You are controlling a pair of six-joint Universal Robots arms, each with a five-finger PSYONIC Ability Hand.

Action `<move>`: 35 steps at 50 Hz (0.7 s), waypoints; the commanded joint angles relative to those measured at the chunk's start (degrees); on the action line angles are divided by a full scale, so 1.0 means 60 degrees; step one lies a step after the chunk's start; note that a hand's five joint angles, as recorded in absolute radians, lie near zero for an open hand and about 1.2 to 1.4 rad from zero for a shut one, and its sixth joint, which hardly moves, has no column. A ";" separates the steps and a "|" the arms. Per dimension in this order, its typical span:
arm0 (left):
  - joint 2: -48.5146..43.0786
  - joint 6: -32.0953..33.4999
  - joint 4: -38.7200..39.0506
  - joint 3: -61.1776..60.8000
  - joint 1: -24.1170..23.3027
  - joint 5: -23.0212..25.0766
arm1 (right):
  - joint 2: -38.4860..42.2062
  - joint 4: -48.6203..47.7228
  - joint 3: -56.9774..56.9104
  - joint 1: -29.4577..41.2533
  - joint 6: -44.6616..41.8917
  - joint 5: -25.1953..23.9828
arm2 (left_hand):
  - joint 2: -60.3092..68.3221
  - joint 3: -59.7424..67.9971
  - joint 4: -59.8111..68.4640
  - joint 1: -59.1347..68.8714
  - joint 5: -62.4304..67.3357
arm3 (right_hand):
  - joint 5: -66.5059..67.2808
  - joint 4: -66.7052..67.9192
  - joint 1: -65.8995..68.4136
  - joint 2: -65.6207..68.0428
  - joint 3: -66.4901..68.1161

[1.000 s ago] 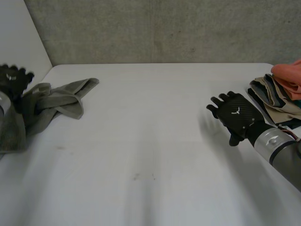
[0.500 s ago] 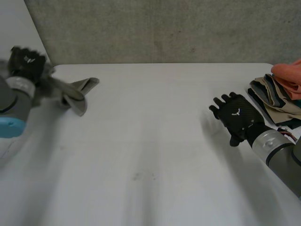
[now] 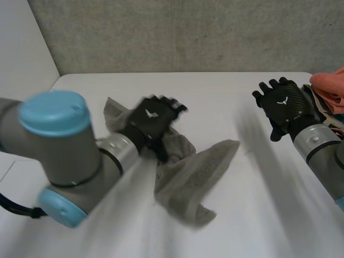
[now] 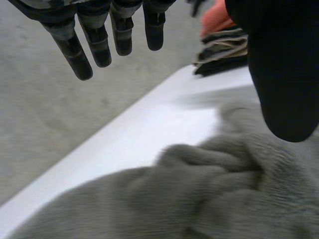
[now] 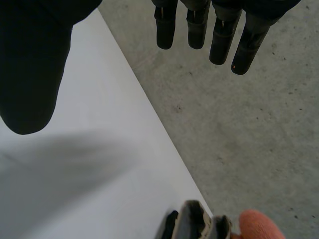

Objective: Fold the laundry.

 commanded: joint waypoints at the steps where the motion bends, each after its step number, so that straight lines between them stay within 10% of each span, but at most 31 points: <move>1: 0.0914 0.0011 -0.0059 0.0013 0.1179 -0.0183 | 0.0006 0.0723 -0.0407 0.0495 0.1340 -0.0027 | -0.0030 -0.0079 -0.0015 0.0051 -0.0150 | -0.0539 -0.0555 -0.0260 -0.0455 -0.0372; 12: 0.0007 0.0259 -0.0133 0.0159 0.1750 -0.0154 | 0.0913 0.4885 -0.2180 0.1432 0.2660 -0.0086 | 0.0307 0.0258 0.0322 0.0388 0.0187 | -0.0539 -0.0555 -0.0260 -0.0455 -0.0372; 35: -0.4125 0.2486 0.0043 0.3659 0.2278 0.0329 | 0.2817 0.2732 -0.1989 0.3278 0.2485 0.1540 | 0.2712 0.2664 0.2728 0.2793 0.2592 | 0.1014 0.0997 0.1292 0.1097 0.1180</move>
